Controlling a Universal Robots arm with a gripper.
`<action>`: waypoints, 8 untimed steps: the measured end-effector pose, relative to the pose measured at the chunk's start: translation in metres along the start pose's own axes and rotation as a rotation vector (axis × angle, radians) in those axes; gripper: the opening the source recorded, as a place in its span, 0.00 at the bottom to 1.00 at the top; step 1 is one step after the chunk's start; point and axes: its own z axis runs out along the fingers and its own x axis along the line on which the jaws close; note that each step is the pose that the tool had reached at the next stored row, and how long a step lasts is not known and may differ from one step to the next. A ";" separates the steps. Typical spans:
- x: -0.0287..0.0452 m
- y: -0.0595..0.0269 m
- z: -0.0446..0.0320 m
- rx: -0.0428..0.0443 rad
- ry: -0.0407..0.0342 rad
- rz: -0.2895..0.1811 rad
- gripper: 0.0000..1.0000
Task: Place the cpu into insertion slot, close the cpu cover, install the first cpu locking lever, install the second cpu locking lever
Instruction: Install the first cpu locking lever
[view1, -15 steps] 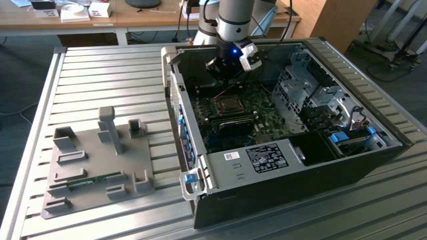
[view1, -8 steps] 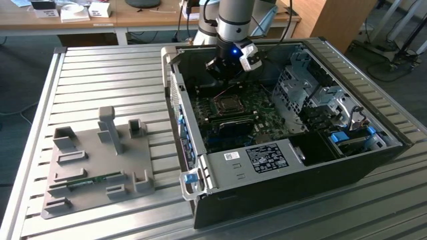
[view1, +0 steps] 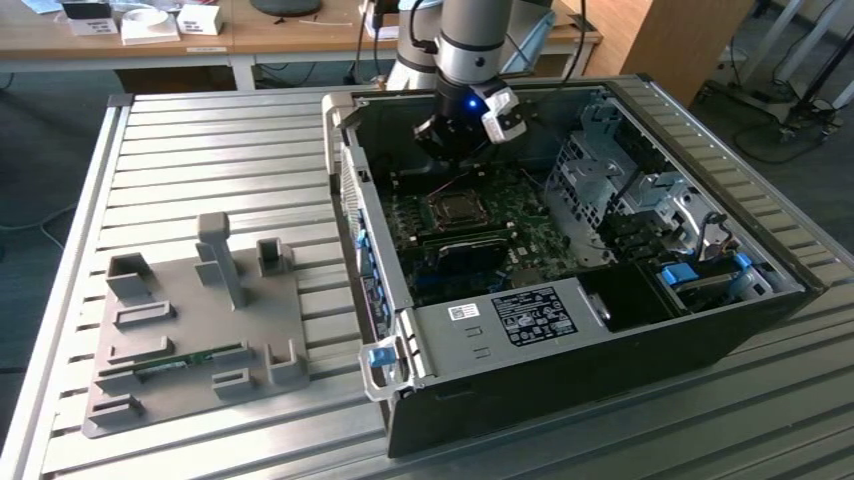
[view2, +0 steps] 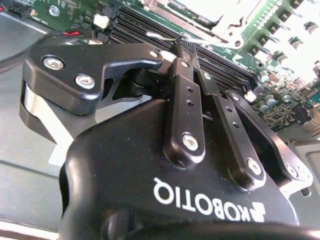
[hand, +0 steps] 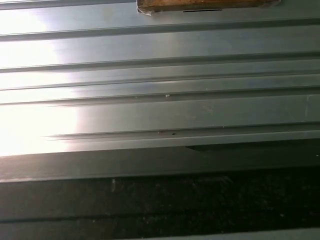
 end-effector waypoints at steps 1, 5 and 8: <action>-0.0009 0.0000 0.0003 -0.0001 0.0000 0.000 0.10; -0.0039 0.0002 0.0011 0.0000 0.0003 0.000 0.10; -0.0061 0.0003 0.0018 0.0000 0.0003 0.000 0.10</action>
